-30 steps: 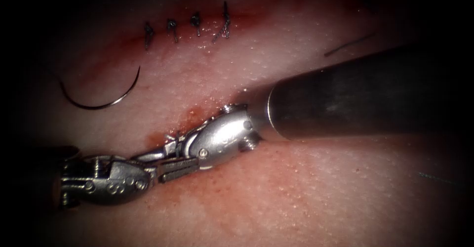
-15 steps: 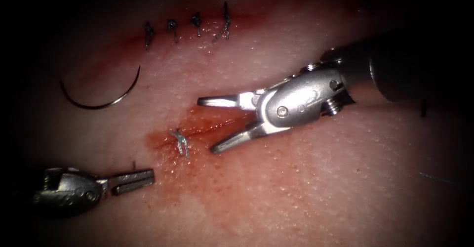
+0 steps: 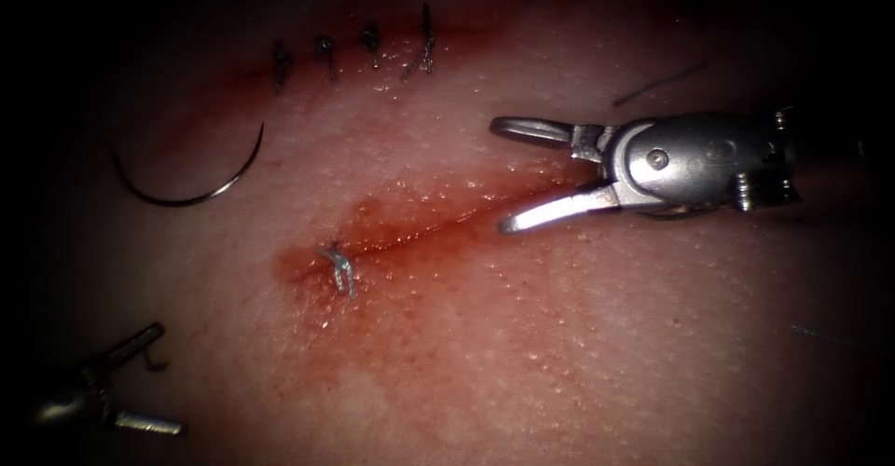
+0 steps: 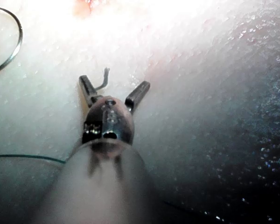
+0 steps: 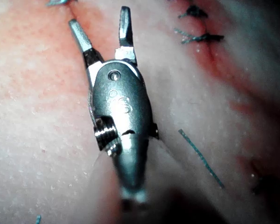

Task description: Wound Closure

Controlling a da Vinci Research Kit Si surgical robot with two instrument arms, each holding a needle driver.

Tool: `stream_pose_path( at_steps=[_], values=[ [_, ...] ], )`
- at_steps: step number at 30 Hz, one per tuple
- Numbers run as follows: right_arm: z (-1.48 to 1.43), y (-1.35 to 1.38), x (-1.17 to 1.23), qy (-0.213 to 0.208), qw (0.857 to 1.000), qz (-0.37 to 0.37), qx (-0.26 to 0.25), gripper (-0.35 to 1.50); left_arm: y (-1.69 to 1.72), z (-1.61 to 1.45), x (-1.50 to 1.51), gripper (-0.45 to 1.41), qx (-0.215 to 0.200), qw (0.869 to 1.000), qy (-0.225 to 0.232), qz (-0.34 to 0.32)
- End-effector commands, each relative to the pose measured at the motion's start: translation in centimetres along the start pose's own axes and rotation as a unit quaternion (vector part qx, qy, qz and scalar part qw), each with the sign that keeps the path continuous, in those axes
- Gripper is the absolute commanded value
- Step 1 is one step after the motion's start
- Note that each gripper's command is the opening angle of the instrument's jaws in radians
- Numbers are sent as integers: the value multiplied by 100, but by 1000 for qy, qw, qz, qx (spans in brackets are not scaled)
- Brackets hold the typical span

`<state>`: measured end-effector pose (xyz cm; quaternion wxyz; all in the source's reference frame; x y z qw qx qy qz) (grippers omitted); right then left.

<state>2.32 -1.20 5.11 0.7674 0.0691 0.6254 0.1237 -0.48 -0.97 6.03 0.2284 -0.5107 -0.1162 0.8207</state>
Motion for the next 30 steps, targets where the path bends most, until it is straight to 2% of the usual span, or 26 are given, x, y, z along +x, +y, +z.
stream_pose_path(
  at_steps=[1,2,3,4,5,6,8,9,14,15,17,20,21,22,23,26,30],
  values=[
    [12,-5,-6,-1,1000,0,3,128,6,8,-11,105,1,1000,-7,-1],
    [12,-6,-7,-2,1000,3,5,128,6,6,-17,106,1,1000,-11,2],
    [12,-6,-7,-2,1000,5,5,128,6,0,-24,98,2,1000,-16,0],
    [12,-6,-7,-2,1000,5,5,128,6,0,-24,98,2,1000,-16,0],
    [12,-6,-8,-1,1000,8,7,128,8,-9,-28,71,1,1000,-18,-8],
    [12,-7,-8,-1,1000,10,9,126,8,-14,-29,68,0,1000,-18,-20],
    [12,-8,-9,-1,1000,12,13,125,10,-24,-31,76,-3,999,-18,-28],
    [13,-9,-11,-1,1000,17,16,123,9,-35,-33,88,-7,999,-20,-28],
    [14,-12,-14,-12,999,22,24,123,2,-52,-35,88,3,999,-22,-35],
    [15,-13,-16,-18,999,31,26,121,-3,-60,-37,71,12,999,-25,-37],
    [14,-13,-18,-21,998,50,27,120,-7,-64,-32,51,20,998,-27,-44],
    [13,-11,-22,-27,997,65,29,118,-12,-63,-12,49,34,998,-24,-43],
    [13,-9,-24,-34,997,66,32,123,-12,-62,-3,52,39,998,-19,-38],
    [12,-7,-26,-49,996,66,22,131,-13,-59,19,61,42,999,-12,-30],
    [10,-5,-28,-56,996,64,15,135,-13,-58,29,64,42,999,-13,-30],
    [6,-3,-32,-64,996,65,12,135,-14,-53,65,69,47,998,-20,-21],
    [4,0,-34,-68,995,69,2,138,-12,-36,103,73,50,999,16,-9]
  ],
)
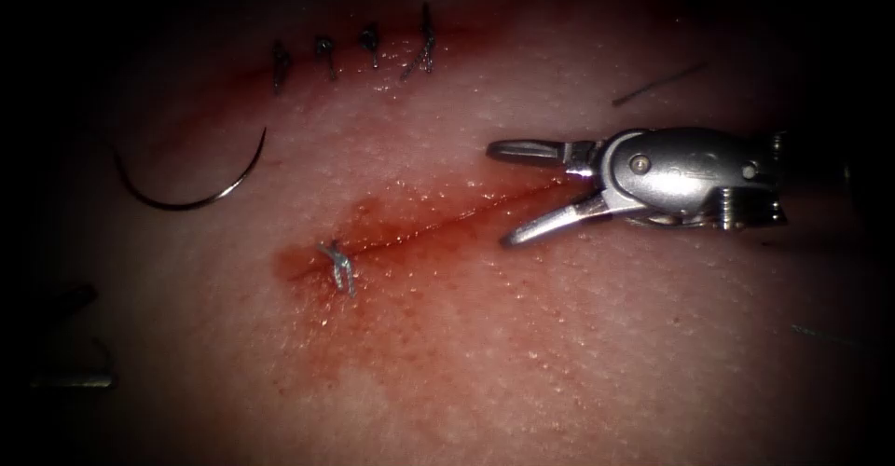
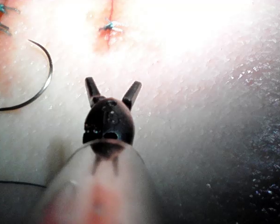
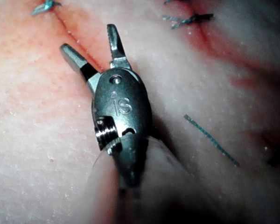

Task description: Wound Closure

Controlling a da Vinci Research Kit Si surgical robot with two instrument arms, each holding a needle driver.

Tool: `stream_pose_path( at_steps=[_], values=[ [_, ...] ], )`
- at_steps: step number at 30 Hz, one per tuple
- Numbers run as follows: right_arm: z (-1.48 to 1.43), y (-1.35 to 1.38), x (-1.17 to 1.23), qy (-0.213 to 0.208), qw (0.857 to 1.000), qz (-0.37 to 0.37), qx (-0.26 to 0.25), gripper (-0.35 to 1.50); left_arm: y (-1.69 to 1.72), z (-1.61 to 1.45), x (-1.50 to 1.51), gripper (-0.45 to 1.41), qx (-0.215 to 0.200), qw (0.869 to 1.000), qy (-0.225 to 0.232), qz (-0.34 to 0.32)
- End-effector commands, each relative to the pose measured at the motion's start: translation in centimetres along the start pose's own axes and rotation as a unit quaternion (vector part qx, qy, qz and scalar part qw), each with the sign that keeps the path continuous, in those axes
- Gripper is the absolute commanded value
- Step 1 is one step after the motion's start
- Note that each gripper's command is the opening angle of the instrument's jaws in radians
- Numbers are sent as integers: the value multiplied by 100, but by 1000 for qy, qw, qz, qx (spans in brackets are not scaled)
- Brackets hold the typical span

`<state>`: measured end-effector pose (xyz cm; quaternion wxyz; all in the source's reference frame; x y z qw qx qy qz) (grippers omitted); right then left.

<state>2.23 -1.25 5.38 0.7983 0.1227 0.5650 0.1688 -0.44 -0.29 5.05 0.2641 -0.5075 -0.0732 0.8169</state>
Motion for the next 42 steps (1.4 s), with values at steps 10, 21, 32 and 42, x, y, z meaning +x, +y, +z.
stream_pose_path(
  at_steps=[10,21,32,42],
  values=[
    [12,-6,-10,1,1000,18,9,135,-10,56,4,98,15,1000,10,0],
    [-2,-6,-8,-74,997,32,-16,131,-63,99,9,78,161,982,-100,-7],
    [-1,-11,-6,-78,996,36,-14,128,-65,145,-8,54,211,964,-160,13],
    [2,-15,-4,-83,996,36,-11,126,-90,148,-47,81,219,951,-215,31]
  ],
)
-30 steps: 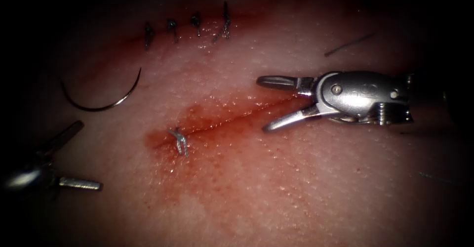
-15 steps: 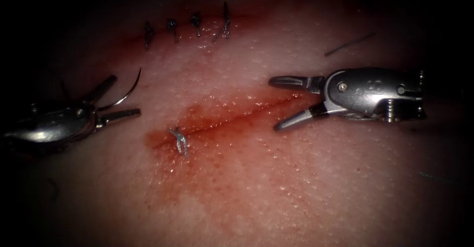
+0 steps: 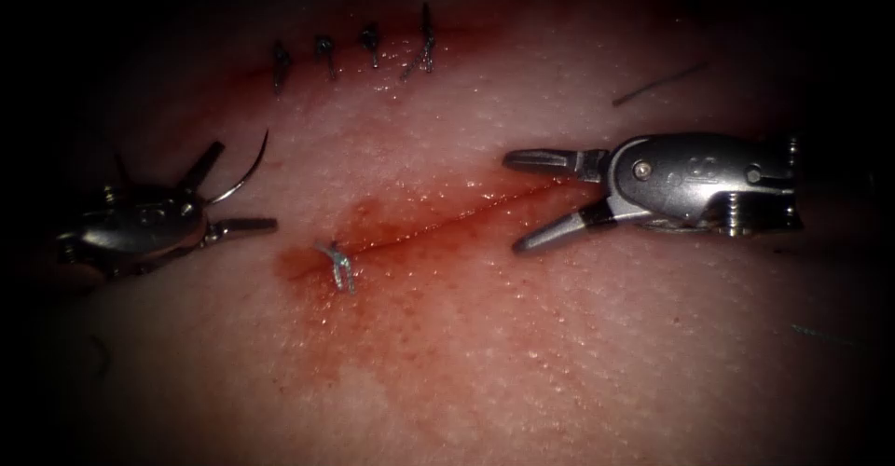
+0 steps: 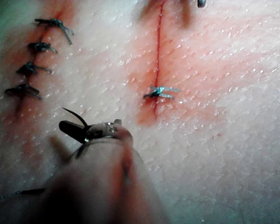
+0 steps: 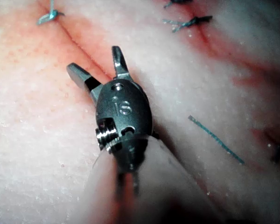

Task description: Wound Closure

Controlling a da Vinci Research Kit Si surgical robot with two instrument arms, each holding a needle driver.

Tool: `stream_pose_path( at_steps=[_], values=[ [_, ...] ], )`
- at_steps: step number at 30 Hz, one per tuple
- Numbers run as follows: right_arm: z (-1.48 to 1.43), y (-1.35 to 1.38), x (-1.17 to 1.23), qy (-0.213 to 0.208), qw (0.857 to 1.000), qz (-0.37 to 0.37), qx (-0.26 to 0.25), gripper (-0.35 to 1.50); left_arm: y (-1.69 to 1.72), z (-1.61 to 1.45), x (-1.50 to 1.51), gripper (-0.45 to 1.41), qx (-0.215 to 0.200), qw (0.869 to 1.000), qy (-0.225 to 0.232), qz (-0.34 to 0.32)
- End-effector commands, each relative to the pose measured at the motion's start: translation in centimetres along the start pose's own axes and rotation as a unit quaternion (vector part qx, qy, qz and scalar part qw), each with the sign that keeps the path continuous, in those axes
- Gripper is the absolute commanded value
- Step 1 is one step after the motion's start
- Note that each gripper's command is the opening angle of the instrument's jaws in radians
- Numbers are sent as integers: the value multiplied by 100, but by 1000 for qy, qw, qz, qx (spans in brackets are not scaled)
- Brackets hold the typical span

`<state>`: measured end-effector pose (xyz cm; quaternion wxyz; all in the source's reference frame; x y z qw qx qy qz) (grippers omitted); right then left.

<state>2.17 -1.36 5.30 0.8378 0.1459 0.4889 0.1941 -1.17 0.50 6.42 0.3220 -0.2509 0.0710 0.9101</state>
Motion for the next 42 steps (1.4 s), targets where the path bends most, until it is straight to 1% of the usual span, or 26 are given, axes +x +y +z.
stream_pose_path(
  at_steps=[1,2,3,5,8,11,12,13,14,17,18,19,20,21,22,23,24,32,33,34,35,36,37,38,40,42],
  values=[
    [10,-3,-3,1,1000,0,2,126,7,6,-1,81,-3,1000,-1,-1],
    [11,-3,-3,0,1000,0,2,126,6,8,-1,83,-3,1000,-3,-1],
    [12,-4,-3,0,1000,0,6,123,3,12,1,81,-10,1000,-3,-6],
    [13,-5,-3,1,1000,0,7,123,2,15,4,76,-18,1000,0,-9],
    [13,-5,-3,1,1000,0,7,121,5,19,9,74,-27,1000,4,-14],
    [13,-5,-3,1,1000,-1,9,121,9,23,12,58,-29,999,-5,-14],
    [13,-5,-3,1,1000,-1,9,120,10,24,12,52,-34,999,-9,-15],
    [13,-5,-3,1,1000,-1,10,118,9,24,12,47,-51,999,-12,-14],
    [13,-5,-3,1,1000,-1,10,118,7,24,11,44,-65,998,-19,-13],
    [12,-6,-3,0,1000,-1,14,116,1,22,16,41,-83,995,-48,-9],
    [12,-6,-3,0,1000,-1,14,114,-1,21,16,36,-85,995,-50,-9],
    [12,-7,-2,0,1000,-1,14,113,-4,18,14,21,-80,995,-61,-6],
    [12,-7,-2,1,1000,-1,16,113,-5,17,13,15,-78,995,-68,-3],
    [12,-7,-2,1,1000,-1,16,113,-5,17,13,15,-78,995,-68,-3],
    [12,-8,-2,1,1000,-1,16,113,-7,14,10,-11,-79,994,-80,1],
    [12,-8,-2,1,1000,-1,17,113,-8,13,9,-33,-79,993,-82,2],
    [12,-8,-2,1,1000,-1,18,111,-9,13,8,-45,-79,993,-82,2],
    [11,-9,-1,2,1000,-1,23,109,1,8,7,-45,-87,992,-87,30],
    [9,-9,0,2,1000,0,24,109,4,6,9,-45,-94,991,-83,36],
    [6,-8,1,2,1000,1,26,109,15,-4,14,-45,-120,990,-41,65],
    [5,-8,1,3,1000,1,26,111,18,-8,16,-45,-128,989,-24,73],
    [5,-8,1,3,1000,1,26,111,18,-8,16,-45,-128,989,-24,73],
    [3,-4,0,8,1000,2,27,118,27,-23,30,-45,-151,983,28,103],
    [3,-4,0,8,1000,2,27,118,27,-23,30,-45,-151,983,28,103],
    [2,1,-1,11,1000,2,24,120,37,-40,46,-45,-176,975,60,122],
    [-1,6,-2,14,1000,2,23,121,51,-62,64,-45,-189,965,107,143]
  ],
)
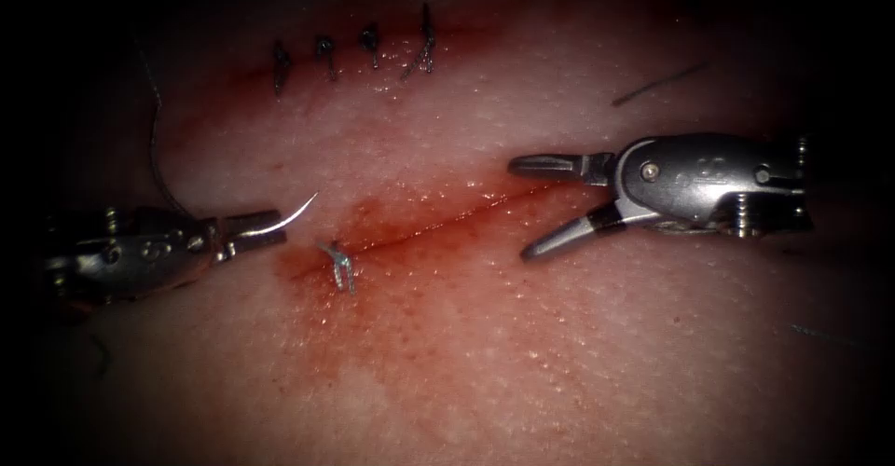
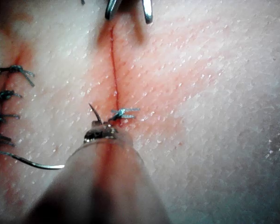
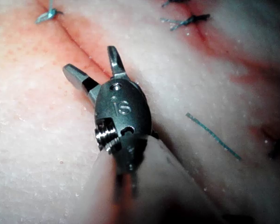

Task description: Wound Closure

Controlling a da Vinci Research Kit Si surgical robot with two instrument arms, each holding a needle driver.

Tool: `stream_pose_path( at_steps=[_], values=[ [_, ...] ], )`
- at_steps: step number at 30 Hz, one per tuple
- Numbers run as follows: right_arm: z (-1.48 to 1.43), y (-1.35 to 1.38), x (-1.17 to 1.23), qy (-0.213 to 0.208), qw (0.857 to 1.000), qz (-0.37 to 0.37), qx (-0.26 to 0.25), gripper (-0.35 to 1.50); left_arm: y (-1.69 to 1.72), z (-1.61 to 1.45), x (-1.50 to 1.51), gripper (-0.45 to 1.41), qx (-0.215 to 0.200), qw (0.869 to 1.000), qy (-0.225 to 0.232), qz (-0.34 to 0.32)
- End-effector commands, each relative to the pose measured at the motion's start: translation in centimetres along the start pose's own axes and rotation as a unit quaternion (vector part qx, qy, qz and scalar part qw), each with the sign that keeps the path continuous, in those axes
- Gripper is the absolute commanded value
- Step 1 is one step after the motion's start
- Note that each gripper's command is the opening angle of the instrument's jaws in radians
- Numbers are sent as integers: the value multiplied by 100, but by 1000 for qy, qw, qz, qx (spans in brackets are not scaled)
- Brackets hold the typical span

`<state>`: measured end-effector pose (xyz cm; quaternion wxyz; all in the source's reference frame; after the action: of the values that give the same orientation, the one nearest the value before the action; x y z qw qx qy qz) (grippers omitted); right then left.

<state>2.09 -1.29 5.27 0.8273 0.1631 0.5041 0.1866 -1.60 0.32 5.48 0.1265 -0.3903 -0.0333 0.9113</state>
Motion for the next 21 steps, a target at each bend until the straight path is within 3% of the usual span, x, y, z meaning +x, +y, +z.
stream_pose_path(
  at_steps=[1,4,5,6,8,10,12,13,15,16,21],
  values=[
    [8,4,-3,-4,1000,2,-23,128,9,3,13,-45,0,1000,13,21],
    [5,12,-2,0,999,8,-37,125,12,-3,30,-45,1,999,32,44],
    [2,14,-2,6,999,10,-39,118,13,-5,37,-45,4,998,40,52],
    [-2,15,-4,15,999,11,-35,99,14,-6,42,-45,6,997,47,56],
    [-12,18,-6,16,999,34,-27,96,17,-10,62,-45,13,995,61,84],
    [-14,18,-6,15,998,55,-22,96,24,-4,75,-45,-17,988,101,116],
    [-11,9,-7,31,994,100,11,89,38,9,89,-45,-70,970,173,158],
    [-10,7,-7,37,994,106,15,89,41,13,92,-45,-81,964,188,172],
    [-8,6,-6,43,993,113,15,89,43,16,94,-45,-84,960,194,183],
    [-3,6,-1,52,992,116,13,93,48,24,99,-45,-92,949,213,213],
    [11,4,3,90,984,149,40,98,54,29,103,-45,-105,937,232,239]
  ],
)
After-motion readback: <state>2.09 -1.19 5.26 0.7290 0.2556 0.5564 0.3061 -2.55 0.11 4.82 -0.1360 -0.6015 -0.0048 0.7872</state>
